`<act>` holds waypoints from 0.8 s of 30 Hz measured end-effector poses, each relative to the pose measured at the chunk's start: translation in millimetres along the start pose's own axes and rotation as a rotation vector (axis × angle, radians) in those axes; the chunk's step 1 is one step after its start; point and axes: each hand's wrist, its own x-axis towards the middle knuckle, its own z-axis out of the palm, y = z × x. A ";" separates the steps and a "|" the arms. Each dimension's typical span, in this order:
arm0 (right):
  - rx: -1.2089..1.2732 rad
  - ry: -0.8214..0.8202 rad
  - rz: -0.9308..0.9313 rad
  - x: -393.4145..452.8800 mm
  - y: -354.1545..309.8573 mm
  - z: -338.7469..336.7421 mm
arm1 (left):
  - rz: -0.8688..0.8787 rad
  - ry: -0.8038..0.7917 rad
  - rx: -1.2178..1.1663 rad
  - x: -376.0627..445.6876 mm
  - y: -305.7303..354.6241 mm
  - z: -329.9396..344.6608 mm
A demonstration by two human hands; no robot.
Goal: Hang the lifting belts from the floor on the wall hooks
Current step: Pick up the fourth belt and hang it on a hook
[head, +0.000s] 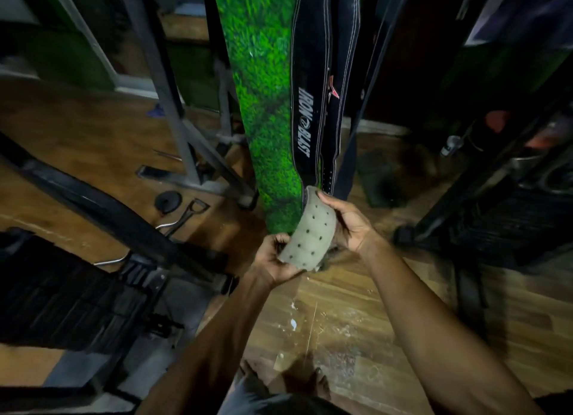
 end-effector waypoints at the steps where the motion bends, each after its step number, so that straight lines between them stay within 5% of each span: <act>1: 0.013 -0.048 -0.018 -1.8 -6.3 5.7 | -0.009 0.005 0.070 -6.1 6.6 7.6; 4: 0.040 -0.200 -0.067 -6.2 -18.3 23.4 | 0.005 0.070 0.170 -6.4 34.8 8.4; 11: 0.126 -0.431 -0.072 -26.1 -0.9 66.2 | 0.131 -0.046 0.112 0.1 110.8 -17.7; 18: -0.014 -0.663 -0.143 0.9 43.1 72.4 | 0.280 -0.035 0.104 -28.7 162.4 -26.3; 22: -0.128 -0.654 0.035 2.1 52.6 84.3 | 0.305 -0.086 0.092 -35.5 178.5 -28.4; 24: -0.242 -0.510 0.132 12.5 54.4 88.0 | 0.316 -0.105 0.157 -41.5 182.3 -28.7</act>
